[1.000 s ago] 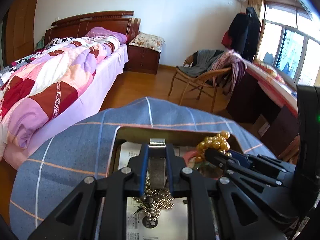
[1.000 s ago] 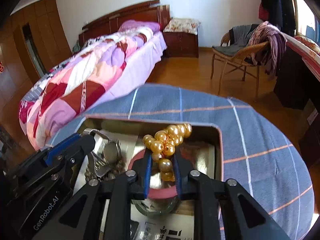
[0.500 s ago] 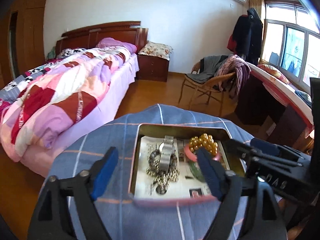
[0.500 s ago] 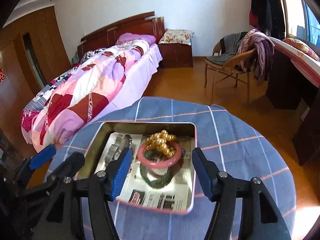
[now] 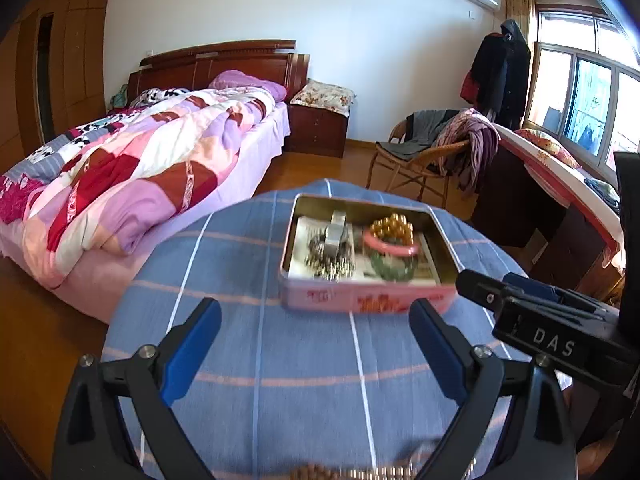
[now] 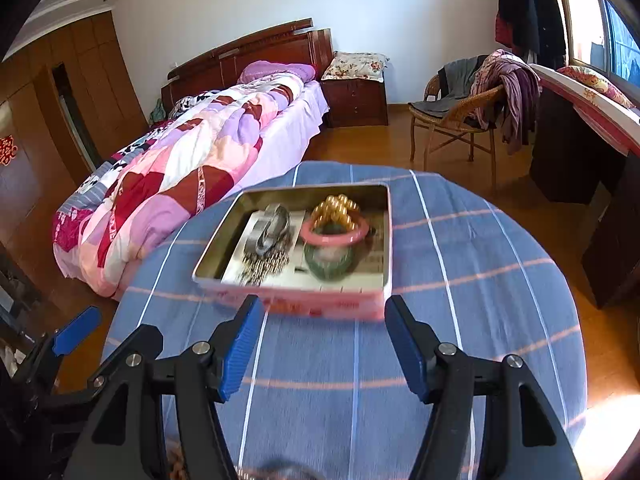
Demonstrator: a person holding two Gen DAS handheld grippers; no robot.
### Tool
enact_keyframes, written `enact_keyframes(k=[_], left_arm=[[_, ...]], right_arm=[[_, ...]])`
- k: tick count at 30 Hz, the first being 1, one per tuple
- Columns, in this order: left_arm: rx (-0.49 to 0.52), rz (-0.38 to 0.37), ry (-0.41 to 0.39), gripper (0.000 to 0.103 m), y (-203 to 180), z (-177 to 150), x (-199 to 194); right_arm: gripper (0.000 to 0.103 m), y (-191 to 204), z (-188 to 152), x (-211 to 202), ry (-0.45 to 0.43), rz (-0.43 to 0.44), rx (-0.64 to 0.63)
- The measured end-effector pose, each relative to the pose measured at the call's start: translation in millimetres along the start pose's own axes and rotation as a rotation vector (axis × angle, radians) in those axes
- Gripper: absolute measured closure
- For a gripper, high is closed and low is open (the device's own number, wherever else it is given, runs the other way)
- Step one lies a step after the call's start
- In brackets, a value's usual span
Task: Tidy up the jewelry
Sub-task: 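Move both open tools back over the remaining jewelry on the tablecloth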
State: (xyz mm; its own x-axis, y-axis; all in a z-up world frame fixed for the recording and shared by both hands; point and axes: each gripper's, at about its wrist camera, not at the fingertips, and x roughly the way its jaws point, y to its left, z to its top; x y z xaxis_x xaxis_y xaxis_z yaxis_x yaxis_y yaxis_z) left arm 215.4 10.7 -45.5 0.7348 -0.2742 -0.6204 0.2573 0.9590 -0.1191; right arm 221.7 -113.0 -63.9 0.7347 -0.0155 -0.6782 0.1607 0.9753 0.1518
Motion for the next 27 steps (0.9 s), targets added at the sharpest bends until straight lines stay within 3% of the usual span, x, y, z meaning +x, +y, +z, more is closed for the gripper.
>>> enact_keyframes(k=[12, 27], left_arm=[[0.026, 0.022, -0.005, 0.006, 1.2, -44.8, -41.2], [0.023, 0.044, -0.021, 0.005, 9.4, -75.1, -66.6]], right_arm=[[0.039, 15.2, -45.9, -35.5, -0.001, -0.001, -0.047], [0.039, 22.5, -74.7, -55.9, -0.006, -0.012, -0.089]])
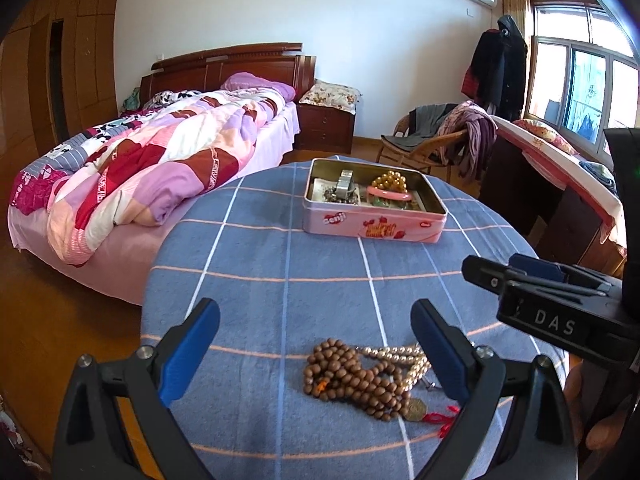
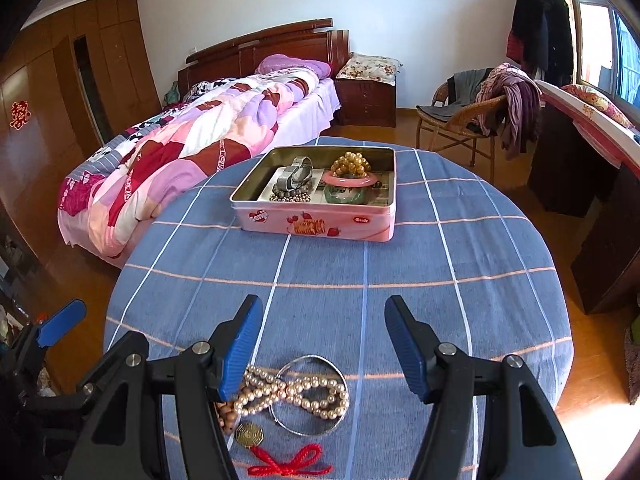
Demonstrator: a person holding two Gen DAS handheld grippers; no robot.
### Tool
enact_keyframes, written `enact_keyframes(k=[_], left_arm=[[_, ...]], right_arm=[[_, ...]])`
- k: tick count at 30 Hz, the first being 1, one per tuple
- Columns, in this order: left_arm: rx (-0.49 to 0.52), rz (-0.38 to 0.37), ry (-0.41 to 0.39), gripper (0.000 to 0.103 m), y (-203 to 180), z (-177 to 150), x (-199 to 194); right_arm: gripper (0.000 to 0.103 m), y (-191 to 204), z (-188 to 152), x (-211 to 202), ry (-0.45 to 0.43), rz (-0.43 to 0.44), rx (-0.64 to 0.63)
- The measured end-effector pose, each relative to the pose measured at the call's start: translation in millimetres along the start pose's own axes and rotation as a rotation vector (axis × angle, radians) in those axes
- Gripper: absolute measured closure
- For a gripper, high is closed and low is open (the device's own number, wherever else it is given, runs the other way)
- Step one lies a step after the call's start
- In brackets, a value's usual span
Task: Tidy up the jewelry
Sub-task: 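Move both open tools back over the remaining jewelry on the tablecloth, then grasp the brown wooden bead bracelet with the left tool and lift it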
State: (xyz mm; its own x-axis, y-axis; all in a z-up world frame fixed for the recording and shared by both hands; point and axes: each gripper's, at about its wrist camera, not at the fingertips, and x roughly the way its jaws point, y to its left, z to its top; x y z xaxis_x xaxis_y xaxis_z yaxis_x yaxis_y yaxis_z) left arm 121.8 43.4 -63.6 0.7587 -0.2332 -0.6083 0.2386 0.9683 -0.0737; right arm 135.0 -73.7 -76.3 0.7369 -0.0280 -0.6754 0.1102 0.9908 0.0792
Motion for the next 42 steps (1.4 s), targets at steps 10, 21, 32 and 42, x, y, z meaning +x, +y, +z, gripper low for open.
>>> enact_keyframes(k=[10, 21, 32, 42], left_arm=[[0.032, 0.057, 0.033, 0.006, 25.4, -28.2, -2.1], [0.031, -0.115, 0.129, 0.013, 2.2, -35.4, 12.9], [0.058, -0.121, 0.224, 0.046, -20.4, -43.9, 44.0], [0.007, -0.153, 0.180, 0.096, 21.1, -32.8, 33.5]], right_arm=[[0.039, -24.1, -32.3, 0.3, 0.005, -0.060, 0.020], [0.039, -37.9, -49.0, 9.1, 0.042, -0.050, 0.053], [0.039, -50.4, -49.3, 3.1, 0.035, -0.054, 0.083], [0.039, -49.9, -52.1, 5.8, 0.051, -0.045, 0.094]])
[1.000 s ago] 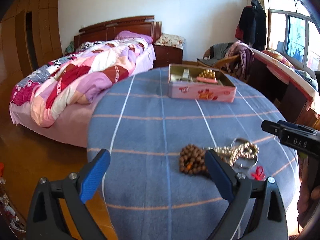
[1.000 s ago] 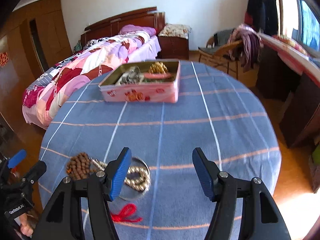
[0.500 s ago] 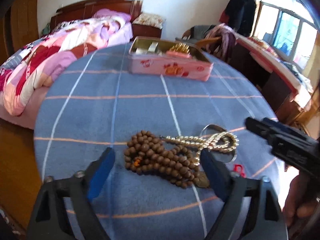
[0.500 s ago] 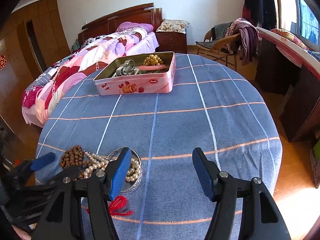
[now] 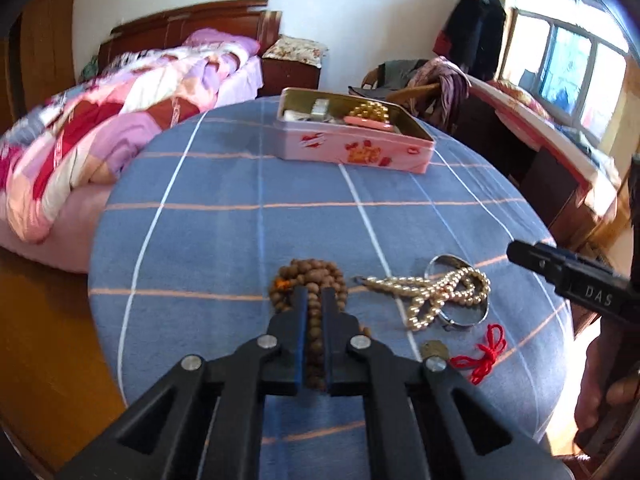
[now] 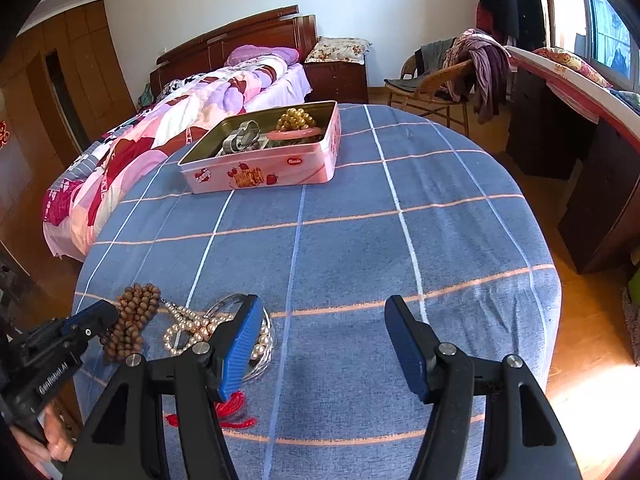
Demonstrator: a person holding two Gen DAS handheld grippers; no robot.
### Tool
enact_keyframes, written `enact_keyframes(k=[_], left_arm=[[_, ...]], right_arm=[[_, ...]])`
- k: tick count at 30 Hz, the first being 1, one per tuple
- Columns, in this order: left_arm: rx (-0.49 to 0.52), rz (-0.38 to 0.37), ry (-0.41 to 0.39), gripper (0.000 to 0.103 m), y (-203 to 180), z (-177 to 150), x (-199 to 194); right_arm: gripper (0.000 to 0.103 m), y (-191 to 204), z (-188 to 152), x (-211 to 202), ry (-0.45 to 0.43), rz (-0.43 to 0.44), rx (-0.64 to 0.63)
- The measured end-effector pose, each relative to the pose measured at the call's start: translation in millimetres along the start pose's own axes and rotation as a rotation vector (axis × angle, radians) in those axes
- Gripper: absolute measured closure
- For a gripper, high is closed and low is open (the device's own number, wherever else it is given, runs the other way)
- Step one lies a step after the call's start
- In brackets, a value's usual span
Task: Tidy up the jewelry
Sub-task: 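Grasp the brown wooden bead bracelet with the left tool and lift it, then grasp the white pearl necklace with the right tool and lift it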
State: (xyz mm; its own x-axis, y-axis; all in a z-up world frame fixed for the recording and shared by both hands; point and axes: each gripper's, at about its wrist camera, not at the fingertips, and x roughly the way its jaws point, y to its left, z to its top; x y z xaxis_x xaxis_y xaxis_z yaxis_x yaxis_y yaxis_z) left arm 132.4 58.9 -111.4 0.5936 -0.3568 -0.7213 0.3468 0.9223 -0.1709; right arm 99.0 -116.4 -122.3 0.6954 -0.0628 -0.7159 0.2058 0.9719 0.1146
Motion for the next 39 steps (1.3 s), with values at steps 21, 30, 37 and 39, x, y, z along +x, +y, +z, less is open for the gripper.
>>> enact_keyframes(k=[21, 30, 37, 39], left_arm=[[0.090, 0.076, 0.039, 0.088, -20.0, 0.5, 27.1], [-0.045, -0.022, -0.118, 0.088, 8.2, 16.3, -17.1], [-0.068, -0.023, -0.144, 0.088, 14.2, 25.1, -27.5], [-0.066, -0.023, -0.136, 0.088, 15.2, 24.8, -25.2]], right_arm=[[0.039, 7.9, -4.3, -3.5, 0.004, 0.067, -0.049], [0.050, 54.0, -9.8, 12.3, 0.058, 0.185, -0.238], [0.052, 79.6, -12.1, 42.8, 0.111, 0.195, -0.353], [0.059, 83.1, -13.9, 43.6, 0.104, 0.175, -0.397]])
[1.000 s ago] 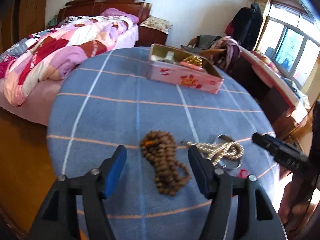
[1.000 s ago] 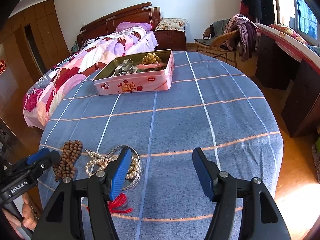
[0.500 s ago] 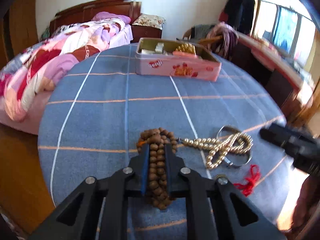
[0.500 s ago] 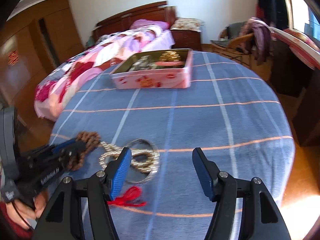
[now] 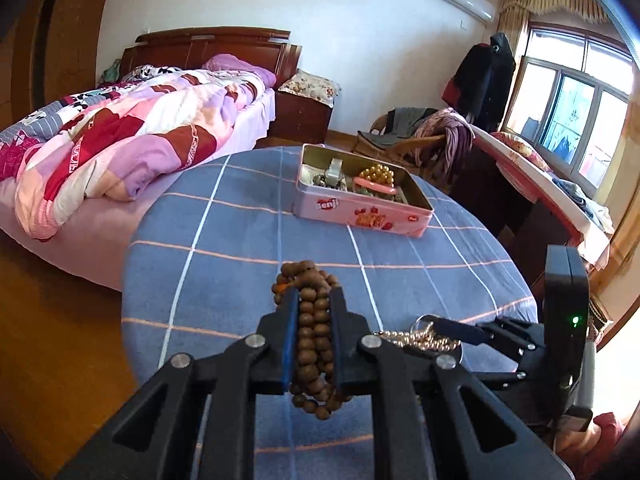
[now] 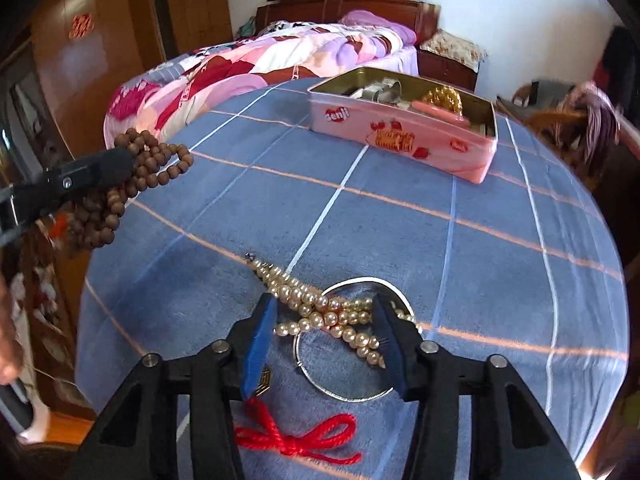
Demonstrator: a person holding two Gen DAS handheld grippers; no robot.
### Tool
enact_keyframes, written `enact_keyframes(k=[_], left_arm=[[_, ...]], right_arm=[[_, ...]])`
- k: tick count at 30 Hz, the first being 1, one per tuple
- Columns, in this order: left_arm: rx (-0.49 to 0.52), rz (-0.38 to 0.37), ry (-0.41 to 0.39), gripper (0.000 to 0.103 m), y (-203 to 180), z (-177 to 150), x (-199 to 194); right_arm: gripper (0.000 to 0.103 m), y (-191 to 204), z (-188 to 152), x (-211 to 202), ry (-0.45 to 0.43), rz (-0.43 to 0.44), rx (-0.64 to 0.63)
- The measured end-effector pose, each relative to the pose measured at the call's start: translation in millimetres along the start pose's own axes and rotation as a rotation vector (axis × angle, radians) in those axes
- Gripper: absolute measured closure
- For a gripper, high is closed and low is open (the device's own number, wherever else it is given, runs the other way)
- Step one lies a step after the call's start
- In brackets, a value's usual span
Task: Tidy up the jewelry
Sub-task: 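Grasp the white pearl necklace with the right tool and lift it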
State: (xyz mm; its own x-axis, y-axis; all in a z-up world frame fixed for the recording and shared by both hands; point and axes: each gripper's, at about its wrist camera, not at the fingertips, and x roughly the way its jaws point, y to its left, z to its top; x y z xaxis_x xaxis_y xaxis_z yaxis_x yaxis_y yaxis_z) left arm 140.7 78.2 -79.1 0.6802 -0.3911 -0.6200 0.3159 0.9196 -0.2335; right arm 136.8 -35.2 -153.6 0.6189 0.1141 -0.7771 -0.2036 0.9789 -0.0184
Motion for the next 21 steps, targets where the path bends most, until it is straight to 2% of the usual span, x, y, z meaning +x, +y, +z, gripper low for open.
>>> enact_keyframes(k=[4, 5, 6, 11, 14, 17, 21], left_arm=[[-0.001, 0.003, 0.017, 0.088, 0.0, -1.7, 4.4], [-0.002, 0.003, 0.017, 0.088, -0.7, -2.7, 2.5], [-0.003, 0.002, 0.018, 0.088, -0.8, -3.0, 2.4], [-0.010, -0.007, 0.006, 0.088, -1.1, -2.4, -2.5], [-0.012, -0.010, 0.006, 0.088, -1.8, -1.9, -3.3], [-0.013, -0.008, 0.004, 0.088, -1.5, -1.4, -3.8], [-0.010, 0.001, 0.002, 0.087, -0.9, -0.4, -4.5]], right_arm=[[0.082, -3.1, 2.1, -2.9, 0.017, 0.008, -0.005], [0.090, -4.7, 2.7, -5.9, 0.014, 0.021, 0.000], [0.103, -6.3, 3.4, -9.6, 0.009, 0.024, 0.005], [0.103, -24.5, 13.2, -39.3, -0.078, 0.064, 0.110], [0.103, -28.0, 19.2, -54.4, -0.123, 0.079, 0.111], [0.103, -28.3, 16.2, -53.3, -0.099, 0.077, 0.116], [0.103, -39.0, 2.4, -36.0, -0.001, 0.222, 0.260]])
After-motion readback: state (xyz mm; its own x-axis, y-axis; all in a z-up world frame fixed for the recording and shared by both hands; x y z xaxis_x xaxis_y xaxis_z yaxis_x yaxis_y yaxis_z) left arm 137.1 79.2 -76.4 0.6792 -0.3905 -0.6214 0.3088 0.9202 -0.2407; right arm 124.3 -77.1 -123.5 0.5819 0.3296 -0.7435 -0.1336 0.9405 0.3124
